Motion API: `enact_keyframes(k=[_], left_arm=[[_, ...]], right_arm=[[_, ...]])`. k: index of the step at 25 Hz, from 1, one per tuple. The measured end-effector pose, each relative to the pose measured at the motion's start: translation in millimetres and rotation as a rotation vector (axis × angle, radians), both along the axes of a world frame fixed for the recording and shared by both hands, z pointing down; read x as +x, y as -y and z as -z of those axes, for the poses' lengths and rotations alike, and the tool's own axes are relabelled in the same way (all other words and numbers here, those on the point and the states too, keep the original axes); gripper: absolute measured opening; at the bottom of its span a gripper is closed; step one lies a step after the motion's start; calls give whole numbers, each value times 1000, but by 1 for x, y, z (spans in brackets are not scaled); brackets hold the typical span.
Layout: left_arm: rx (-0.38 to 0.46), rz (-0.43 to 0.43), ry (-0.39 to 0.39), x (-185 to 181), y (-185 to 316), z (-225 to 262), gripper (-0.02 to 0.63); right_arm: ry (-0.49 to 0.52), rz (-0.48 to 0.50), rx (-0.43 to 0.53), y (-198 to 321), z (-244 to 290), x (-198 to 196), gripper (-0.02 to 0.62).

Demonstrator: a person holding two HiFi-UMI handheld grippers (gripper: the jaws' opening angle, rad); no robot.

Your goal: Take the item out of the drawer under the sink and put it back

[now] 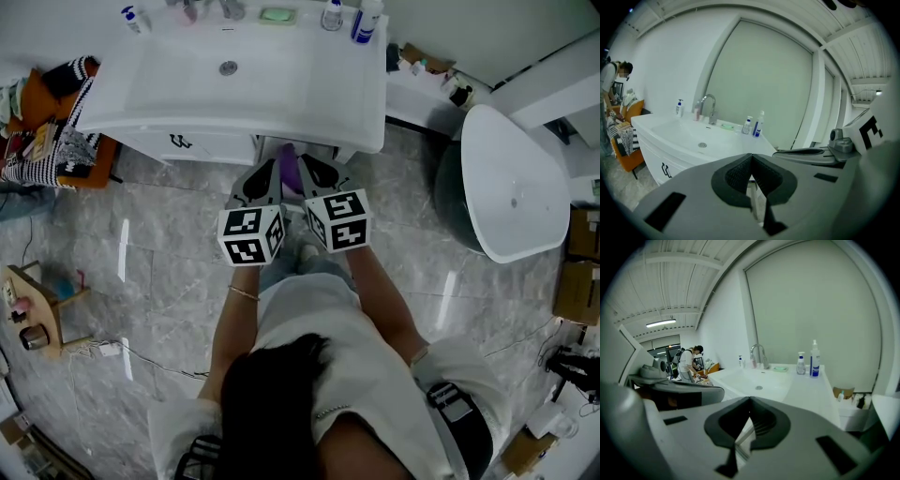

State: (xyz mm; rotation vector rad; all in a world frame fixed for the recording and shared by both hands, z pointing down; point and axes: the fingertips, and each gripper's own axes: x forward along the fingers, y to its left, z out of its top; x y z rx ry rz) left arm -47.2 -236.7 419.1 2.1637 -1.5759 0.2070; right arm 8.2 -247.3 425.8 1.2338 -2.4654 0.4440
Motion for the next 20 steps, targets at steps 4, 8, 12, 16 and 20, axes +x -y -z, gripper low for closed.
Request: enact_keyframes(k=[4,8,12,16,20], left_arm=[[-8,1,-3,-1,-2,-4,3],[-5,3,-17,-4,-2,-5,5],[-13,1,-19,-5,-1,-9,5],[-36,10,-21,-9,2,-17,4],[-140,14,15,-15,2,-43,5]], right_arm=[[-3,5,1,-3,-1,-4,15],[-13,1,0,-5,-3,-6,15],[-9,-15,-3,-4,-5,-5,15],[-7,-14,-30,-1,-12,-8,15],[-46,-27,-99,1,-33,-6,18]])
